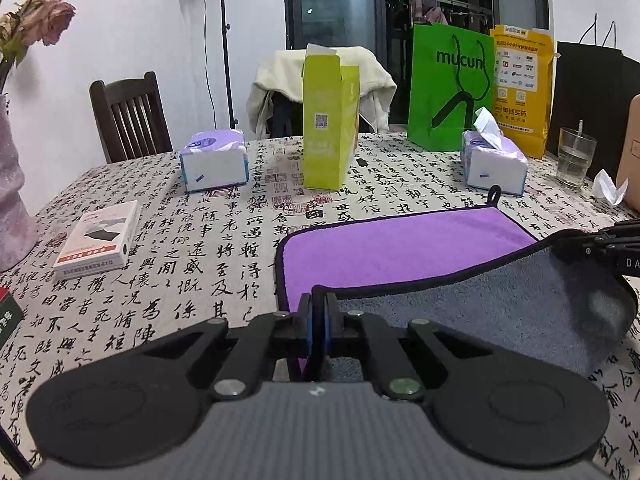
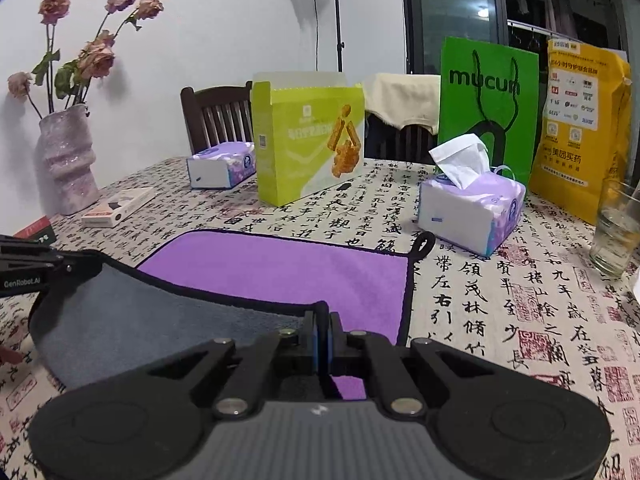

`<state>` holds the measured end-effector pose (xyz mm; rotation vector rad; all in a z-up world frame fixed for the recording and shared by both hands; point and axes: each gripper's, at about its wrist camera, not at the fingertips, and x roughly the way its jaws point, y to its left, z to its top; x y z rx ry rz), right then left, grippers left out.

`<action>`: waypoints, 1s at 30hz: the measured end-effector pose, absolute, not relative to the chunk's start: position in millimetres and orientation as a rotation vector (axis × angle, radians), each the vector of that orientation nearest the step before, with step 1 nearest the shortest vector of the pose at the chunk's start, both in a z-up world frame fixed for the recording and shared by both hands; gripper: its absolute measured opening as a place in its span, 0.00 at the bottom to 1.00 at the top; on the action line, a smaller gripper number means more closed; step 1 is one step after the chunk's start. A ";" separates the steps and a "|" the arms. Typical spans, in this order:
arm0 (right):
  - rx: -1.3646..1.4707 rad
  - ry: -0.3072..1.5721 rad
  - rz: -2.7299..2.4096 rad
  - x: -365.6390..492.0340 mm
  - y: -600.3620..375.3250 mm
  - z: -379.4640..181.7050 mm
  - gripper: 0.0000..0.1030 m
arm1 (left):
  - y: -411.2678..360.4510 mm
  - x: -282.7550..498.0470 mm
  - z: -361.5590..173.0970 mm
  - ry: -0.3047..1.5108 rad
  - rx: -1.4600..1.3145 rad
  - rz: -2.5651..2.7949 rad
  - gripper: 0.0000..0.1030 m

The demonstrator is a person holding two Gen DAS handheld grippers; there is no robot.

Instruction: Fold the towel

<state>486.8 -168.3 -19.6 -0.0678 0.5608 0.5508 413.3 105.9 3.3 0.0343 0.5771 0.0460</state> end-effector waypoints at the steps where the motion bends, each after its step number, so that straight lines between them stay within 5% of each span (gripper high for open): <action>1: -0.066 0.565 0.551 491.0 -167.8 -19.7 0.04 | 107.0 416.6 3.3 0.580 0.034 0.045 0.06; 30: -0.063 0.607 0.535 583.6 -149.6 -22.2 0.04 | 121.1 513.0 0.1 0.614 0.044 0.036 0.06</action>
